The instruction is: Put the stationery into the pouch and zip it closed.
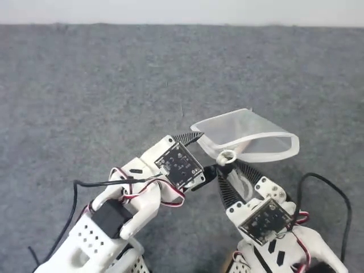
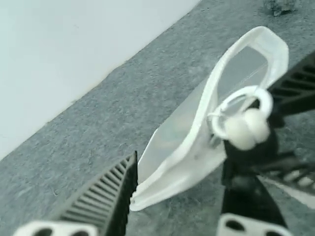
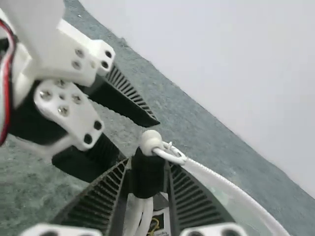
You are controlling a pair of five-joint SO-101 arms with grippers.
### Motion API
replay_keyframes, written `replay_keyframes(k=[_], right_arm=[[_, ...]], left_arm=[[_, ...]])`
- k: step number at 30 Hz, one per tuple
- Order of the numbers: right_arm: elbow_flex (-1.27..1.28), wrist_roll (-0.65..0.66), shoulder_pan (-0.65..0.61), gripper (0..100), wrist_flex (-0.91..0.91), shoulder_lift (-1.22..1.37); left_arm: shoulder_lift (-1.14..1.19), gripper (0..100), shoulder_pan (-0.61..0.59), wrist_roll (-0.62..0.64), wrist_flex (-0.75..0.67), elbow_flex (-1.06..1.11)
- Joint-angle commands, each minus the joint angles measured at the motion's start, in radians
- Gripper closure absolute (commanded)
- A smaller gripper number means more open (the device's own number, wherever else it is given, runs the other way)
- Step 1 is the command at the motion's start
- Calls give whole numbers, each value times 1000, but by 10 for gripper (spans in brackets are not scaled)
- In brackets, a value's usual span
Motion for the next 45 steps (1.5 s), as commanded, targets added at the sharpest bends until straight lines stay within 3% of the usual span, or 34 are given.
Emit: replay_keyframes(k=[1,9,18,26,30,34,45], right_arm=[[-55,5,-30,993,2,-4],[-55,5,-53,993,4,-4],[-55,5,-50,993,4,-4],[-55,9,-2,993,1,-4],[-55,11,153,993,-8,-4],[-55,9,228,993,-8,-4],[-49,-51,229,993,-36,-2]], left_arm=[[-14,739,43,29,-80,22],[-14,806,72,29,-222,108],[-14,815,140,40,-338,208],[-14,991,140,32,-459,249],[-15,990,133,32,-460,255],[-15,991,118,32,-457,255],[-23,991,68,31,-361,229]])
